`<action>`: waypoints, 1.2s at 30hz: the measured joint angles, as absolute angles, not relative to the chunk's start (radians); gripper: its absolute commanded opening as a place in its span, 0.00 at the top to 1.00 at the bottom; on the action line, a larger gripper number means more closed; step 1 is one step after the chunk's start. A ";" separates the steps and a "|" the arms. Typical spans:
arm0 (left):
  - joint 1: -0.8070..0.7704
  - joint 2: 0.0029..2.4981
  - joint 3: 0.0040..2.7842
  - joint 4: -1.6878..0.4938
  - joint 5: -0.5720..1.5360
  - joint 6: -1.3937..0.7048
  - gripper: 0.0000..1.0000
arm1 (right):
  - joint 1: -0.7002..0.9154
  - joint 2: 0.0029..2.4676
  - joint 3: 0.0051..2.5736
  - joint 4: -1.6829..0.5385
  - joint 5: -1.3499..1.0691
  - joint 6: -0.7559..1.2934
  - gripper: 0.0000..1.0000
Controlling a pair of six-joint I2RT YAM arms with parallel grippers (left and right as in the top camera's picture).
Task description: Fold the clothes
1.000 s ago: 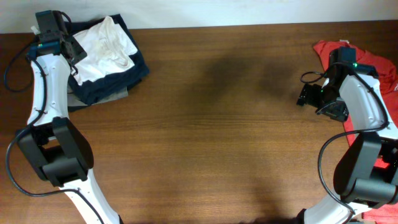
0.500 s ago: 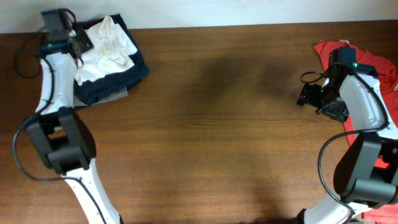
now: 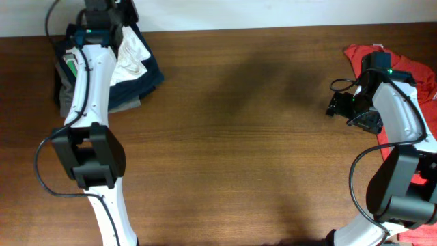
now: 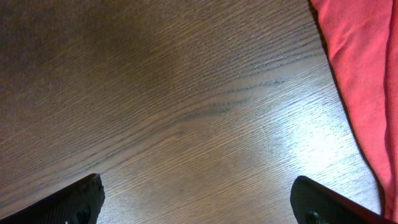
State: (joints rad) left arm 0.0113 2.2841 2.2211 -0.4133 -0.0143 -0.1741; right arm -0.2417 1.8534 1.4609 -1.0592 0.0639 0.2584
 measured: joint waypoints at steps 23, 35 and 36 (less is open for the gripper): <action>-0.122 1.848 2.360 -1.304 0.079 -0.172 0.01 | -0.242 1.853 1.463 -1.060 0.064 0.259 0.01; -0.256 1.427 2.086 -1.683 0.131 -0.180 0.01 | -0.242 1.853 1.463 -1.059 0.064 0.259 0.01; -0.286 1.372 2.008 -1.687 0.153 -0.183 0.01 | -0.242 1.853 1.463 -1.058 0.064 0.259 0.01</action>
State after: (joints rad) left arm -0.2855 1.3724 2.0083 -1.6867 0.1528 -0.1829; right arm -0.2417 1.8534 1.4628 -1.0584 0.0639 0.2588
